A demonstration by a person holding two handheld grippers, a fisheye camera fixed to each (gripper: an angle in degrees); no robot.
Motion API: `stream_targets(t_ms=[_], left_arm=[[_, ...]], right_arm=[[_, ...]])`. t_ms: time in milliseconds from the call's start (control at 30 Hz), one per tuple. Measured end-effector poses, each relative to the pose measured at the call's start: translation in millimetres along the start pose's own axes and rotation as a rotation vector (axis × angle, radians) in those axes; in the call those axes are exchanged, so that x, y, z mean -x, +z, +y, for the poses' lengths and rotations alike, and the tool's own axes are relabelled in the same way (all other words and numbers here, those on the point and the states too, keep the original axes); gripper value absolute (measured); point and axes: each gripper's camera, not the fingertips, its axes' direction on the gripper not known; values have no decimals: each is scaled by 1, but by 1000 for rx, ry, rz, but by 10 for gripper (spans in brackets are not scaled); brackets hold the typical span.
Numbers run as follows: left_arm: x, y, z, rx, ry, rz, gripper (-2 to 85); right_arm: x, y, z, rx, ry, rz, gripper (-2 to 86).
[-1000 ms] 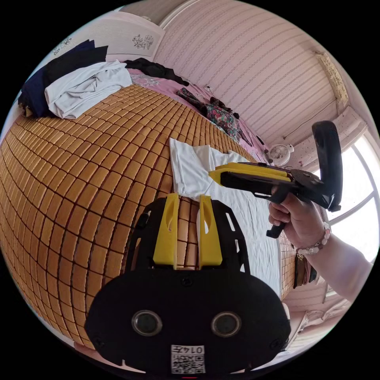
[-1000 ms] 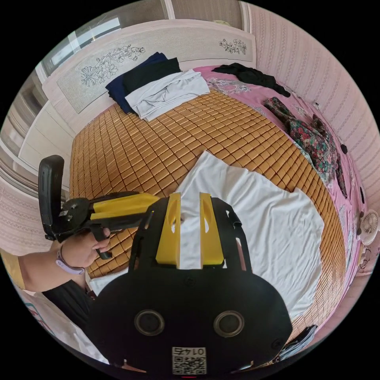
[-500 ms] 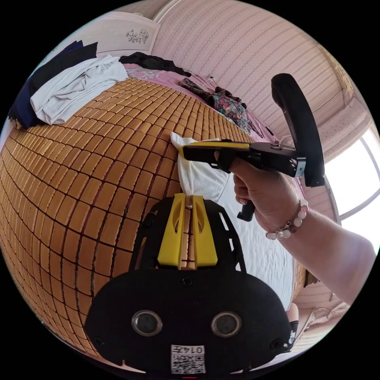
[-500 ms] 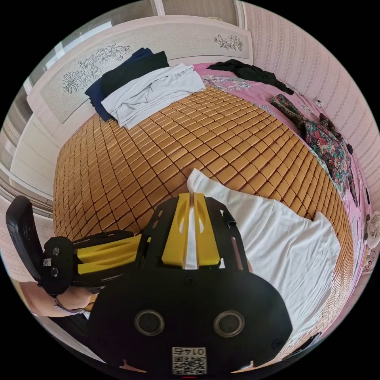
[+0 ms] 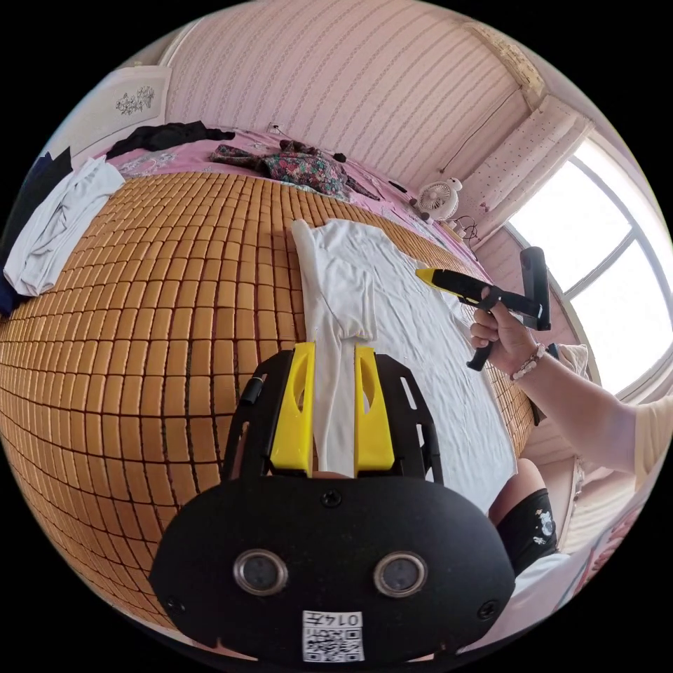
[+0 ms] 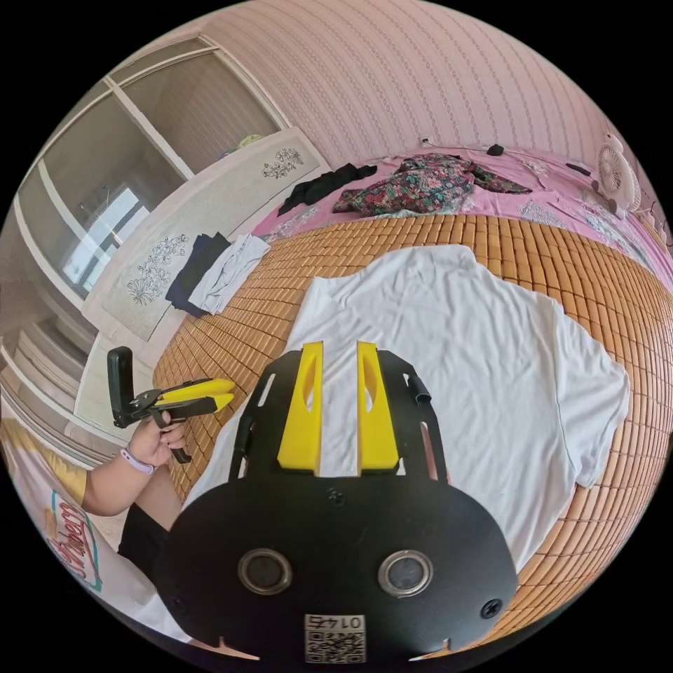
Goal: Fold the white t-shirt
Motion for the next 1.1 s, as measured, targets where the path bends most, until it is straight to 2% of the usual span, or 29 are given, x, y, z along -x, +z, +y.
stream_targets(t_ms=[100,233,333,400,533,700,867,933,1033,1100], left_arm=[[-10,10,0,32,15,-14,75],[-30,28,-18,66,115,-121,72],[-39,42,-31,74,148,-194,70],[-40,51,-38,94,146,-208,56],[-41,59,-48,109,139,-219,22],[-35,49,-52,57,100,-244,1],[-7,49,-51,28,-79,-103,10],[-5,46,-51,17,-97,-87,13],[-14,36,-50,-7,-62,-102,11],[-20,28,-47,-20,-40,-103,10]], right_arm=[[-6,2,2,52,-4,-14,58],[6,20,-21,81,-83,22,65],[26,52,-52,148,-183,126,70],[26,73,-75,176,-141,230,75],[24,94,-92,260,-95,285,66],[46,86,-91,220,-202,385,29],[54,71,-81,212,-241,405,32],[51,56,-75,190,-203,398,41],[41,11,-51,90,-140,228,57],[28,-23,-26,32,-80,248,65]])
